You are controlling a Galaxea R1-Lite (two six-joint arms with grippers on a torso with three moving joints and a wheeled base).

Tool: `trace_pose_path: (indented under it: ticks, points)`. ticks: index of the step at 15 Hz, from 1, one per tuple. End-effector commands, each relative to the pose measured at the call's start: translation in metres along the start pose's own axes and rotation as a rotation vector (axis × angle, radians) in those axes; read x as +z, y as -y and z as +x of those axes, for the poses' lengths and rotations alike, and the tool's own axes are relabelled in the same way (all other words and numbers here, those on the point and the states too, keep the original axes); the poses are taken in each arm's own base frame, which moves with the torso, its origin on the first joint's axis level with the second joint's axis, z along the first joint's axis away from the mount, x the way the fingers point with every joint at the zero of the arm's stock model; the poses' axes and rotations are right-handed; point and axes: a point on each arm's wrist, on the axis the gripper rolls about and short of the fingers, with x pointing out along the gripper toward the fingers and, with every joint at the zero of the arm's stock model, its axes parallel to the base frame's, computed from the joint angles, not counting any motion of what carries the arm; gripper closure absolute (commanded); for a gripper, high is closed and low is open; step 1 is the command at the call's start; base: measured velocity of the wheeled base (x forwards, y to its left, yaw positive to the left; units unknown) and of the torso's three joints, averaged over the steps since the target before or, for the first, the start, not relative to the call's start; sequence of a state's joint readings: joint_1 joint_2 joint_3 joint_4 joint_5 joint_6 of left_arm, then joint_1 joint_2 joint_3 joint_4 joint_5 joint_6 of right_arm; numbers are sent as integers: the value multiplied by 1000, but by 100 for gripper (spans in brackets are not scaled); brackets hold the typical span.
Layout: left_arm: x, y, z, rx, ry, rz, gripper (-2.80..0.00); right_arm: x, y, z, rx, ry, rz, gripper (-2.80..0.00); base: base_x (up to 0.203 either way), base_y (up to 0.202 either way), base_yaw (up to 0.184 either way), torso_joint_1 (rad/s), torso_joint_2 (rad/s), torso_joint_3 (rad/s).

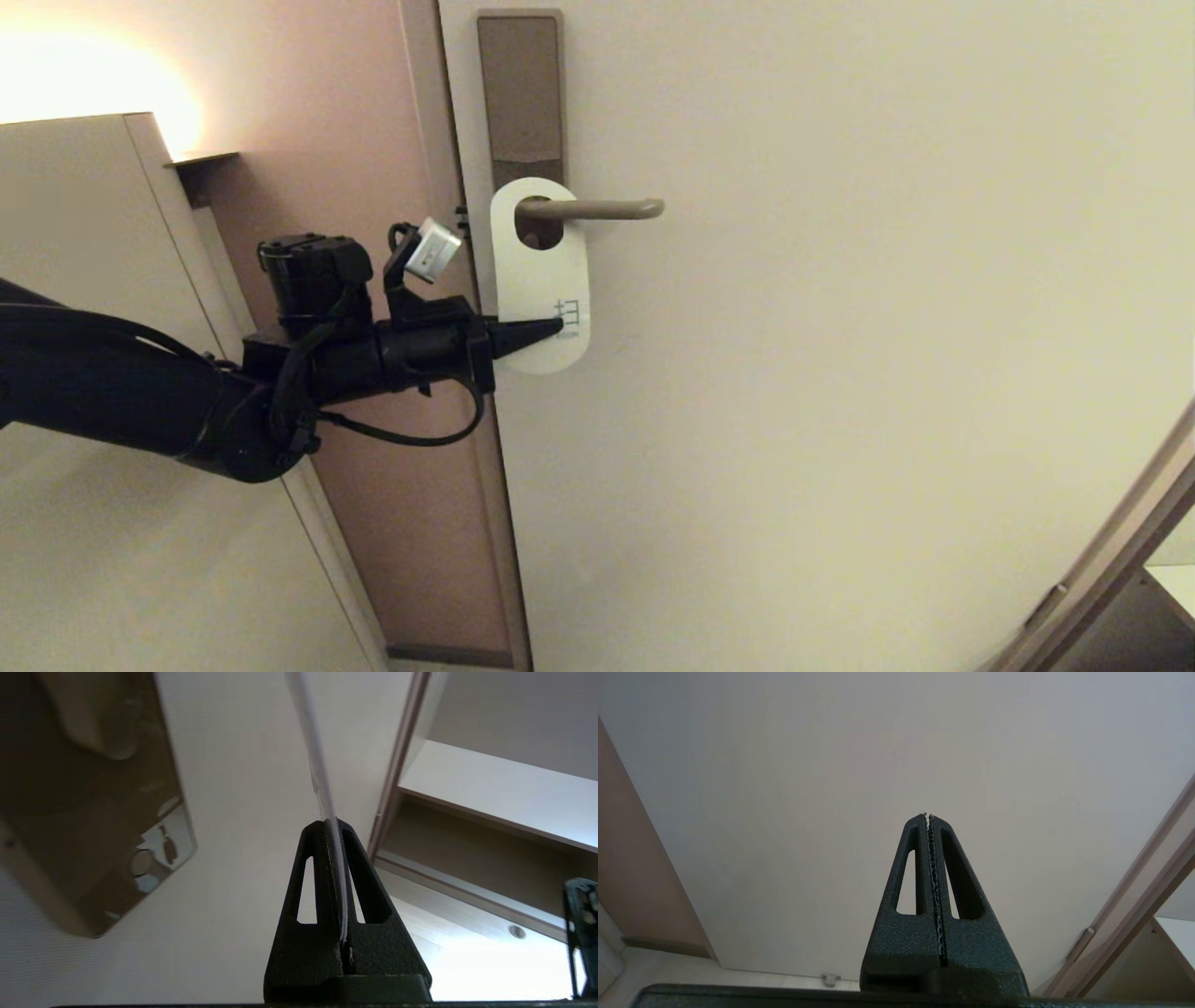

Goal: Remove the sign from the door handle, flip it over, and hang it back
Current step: Take down the sign

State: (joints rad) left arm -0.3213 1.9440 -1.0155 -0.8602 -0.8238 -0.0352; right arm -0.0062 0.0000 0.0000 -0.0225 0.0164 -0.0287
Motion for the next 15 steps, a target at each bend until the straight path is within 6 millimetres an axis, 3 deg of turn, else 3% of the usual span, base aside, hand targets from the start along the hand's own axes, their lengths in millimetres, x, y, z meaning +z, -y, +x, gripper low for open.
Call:
trace_pose_path:
  ticks: [1, 8, 15]
  points:
    - [1, 0, 0, 1, 4, 4, 0, 0, 0, 0, 1, -1, -2, 0, 0, 0, 0, 0, 0, 0]
    - [12, 17, 2, 92, 26, 26, 0, 0, 0, 0, 1, -1, -1, 0, 0, 0, 0, 0, 0, 0]
    - [10, 40, -16, 132, 5, 38, 0, 0, 0, 0, 1, 0, 0, 0, 0, 0, 0, 0, 0, 0]
